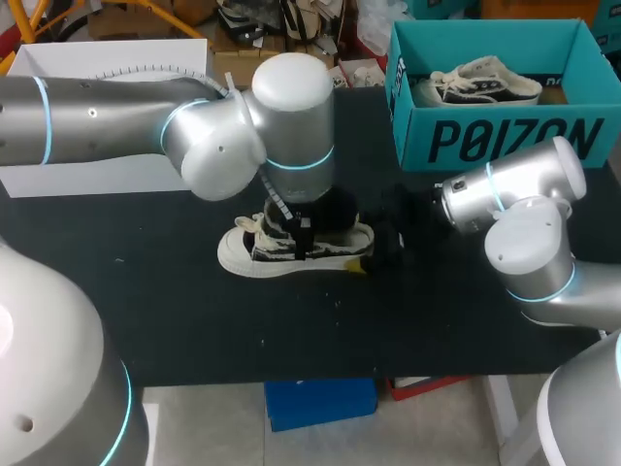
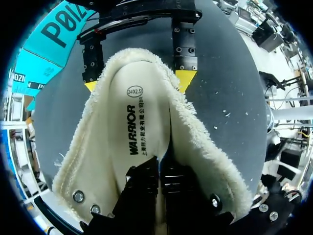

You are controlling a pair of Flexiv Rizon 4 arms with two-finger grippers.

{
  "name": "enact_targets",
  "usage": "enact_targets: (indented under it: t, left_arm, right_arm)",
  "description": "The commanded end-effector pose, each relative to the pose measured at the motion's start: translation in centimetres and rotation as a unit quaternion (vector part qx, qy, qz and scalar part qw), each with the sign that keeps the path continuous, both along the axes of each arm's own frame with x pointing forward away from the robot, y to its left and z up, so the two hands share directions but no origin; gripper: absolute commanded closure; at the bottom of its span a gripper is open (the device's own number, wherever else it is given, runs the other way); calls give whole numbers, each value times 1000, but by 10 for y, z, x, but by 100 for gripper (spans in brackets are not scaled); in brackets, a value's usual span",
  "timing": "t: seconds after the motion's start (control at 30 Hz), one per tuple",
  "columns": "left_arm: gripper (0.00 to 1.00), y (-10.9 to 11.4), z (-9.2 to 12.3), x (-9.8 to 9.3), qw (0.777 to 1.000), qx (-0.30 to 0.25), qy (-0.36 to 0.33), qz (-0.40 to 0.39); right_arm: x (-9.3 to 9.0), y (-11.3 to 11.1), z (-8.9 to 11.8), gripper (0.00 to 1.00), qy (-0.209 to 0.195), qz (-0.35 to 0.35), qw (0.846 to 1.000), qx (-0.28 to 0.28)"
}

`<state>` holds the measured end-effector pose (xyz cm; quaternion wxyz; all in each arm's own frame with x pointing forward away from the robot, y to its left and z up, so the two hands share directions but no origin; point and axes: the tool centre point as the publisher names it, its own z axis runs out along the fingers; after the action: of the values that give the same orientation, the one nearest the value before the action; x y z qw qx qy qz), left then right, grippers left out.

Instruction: Take the shoe out of the shoebox, open the shoe tongue, remove and reinsert the insole, then place the shoe into the shoebox

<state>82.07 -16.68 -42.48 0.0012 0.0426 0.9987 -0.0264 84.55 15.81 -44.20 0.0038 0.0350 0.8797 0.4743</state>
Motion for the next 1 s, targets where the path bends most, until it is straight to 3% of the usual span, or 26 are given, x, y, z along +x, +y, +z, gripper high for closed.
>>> enact_targets:
  t: [0.03,1.0]
  left_arm:
    - [100,-7,-24,-2,999,-9,46,-6]
    - [100,7,22,1,998,-57,32,11]
  right_arm:
    - [0,2,0,100,1,0,1000,0]
    - [0,2,0,100,1,0,1000,0]
